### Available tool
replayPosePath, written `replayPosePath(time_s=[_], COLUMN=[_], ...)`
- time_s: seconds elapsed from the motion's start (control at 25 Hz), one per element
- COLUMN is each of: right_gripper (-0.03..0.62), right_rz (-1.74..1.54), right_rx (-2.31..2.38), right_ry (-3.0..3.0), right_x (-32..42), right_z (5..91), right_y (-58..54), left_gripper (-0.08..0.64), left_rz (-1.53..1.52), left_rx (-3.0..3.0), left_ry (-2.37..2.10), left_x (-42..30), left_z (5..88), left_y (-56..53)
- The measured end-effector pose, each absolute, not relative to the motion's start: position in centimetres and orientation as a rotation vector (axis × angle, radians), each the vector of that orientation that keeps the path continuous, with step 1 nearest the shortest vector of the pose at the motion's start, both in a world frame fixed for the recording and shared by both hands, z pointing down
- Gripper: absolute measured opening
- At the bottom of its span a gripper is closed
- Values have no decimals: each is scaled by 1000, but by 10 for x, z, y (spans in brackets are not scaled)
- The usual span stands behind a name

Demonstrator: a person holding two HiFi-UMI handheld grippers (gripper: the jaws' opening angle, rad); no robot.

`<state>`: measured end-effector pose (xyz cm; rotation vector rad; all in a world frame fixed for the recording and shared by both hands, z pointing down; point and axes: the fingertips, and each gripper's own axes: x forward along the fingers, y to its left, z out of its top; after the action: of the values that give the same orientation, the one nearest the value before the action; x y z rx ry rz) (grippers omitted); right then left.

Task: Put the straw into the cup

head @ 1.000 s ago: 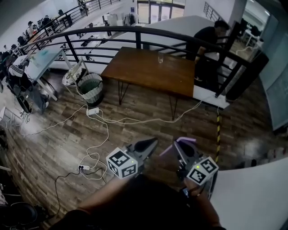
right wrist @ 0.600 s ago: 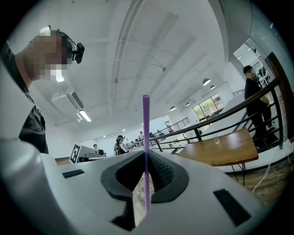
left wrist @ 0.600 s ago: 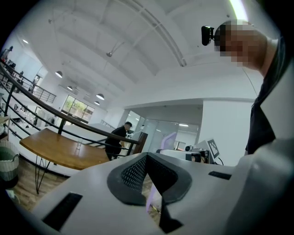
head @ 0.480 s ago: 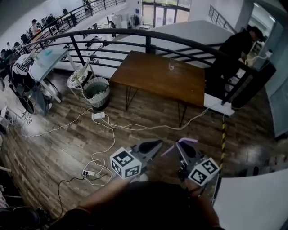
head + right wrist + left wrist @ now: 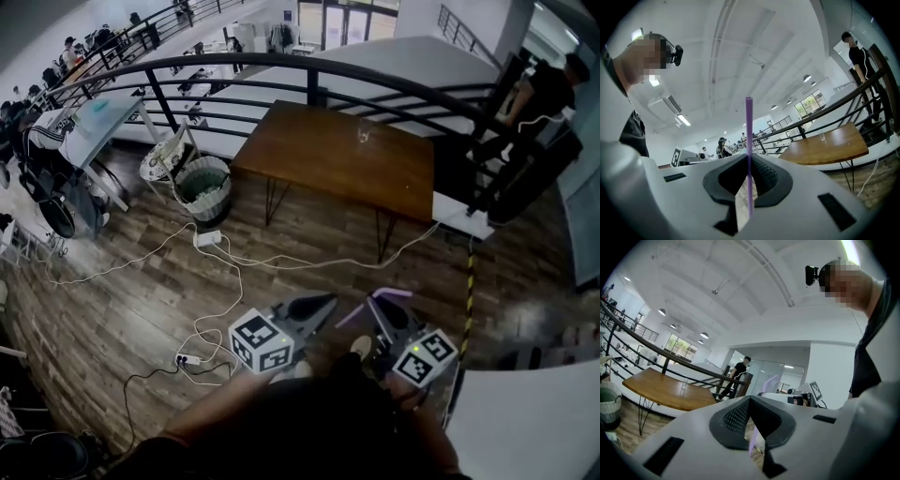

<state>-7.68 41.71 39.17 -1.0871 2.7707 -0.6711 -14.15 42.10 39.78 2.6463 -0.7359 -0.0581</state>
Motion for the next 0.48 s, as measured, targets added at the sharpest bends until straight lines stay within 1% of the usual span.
replayPosePath(time_s=[0.28,0.48], right_gripper=[31,31], right_rz=[-660,-673], right_rx=[-1031,-983], right_ry=[2800,2811], right_x=[-80,-69], right_z=[387,389], right_y=[390,361], left_gripper=[11,11], left_rz=[-53,-61], left_rx=[2638,2607], left_ry=[-766,-826], left_x=[-140,-136], left_z=[396,399], left_y=[400,372])
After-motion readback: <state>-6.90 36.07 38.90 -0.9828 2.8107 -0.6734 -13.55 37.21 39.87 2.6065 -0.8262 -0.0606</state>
